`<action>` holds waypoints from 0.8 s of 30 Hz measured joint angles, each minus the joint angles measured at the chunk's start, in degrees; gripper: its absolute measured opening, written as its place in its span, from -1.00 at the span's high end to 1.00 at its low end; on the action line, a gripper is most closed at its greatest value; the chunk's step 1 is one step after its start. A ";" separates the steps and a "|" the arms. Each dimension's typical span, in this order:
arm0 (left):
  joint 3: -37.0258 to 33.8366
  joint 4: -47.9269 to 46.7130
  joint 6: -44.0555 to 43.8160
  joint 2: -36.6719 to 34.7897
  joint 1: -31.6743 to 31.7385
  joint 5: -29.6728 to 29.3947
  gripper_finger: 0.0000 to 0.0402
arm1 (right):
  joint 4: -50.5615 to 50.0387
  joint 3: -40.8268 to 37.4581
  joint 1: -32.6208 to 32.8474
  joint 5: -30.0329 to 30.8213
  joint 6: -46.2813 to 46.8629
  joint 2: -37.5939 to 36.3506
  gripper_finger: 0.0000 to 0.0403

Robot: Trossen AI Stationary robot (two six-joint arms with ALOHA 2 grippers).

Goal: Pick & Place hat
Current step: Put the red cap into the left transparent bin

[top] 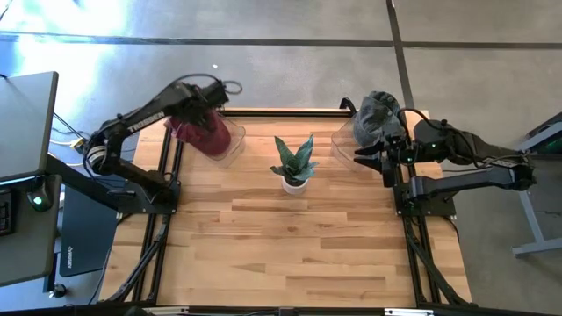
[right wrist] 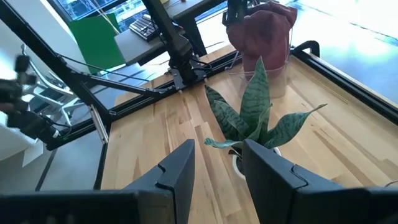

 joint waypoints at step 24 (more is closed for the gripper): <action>-11.28 4.94 -0.05 1.07 -1.76 13.39 0.98 | 0.67 0.00 0.00 0.11 -1.00 -0.02 0.36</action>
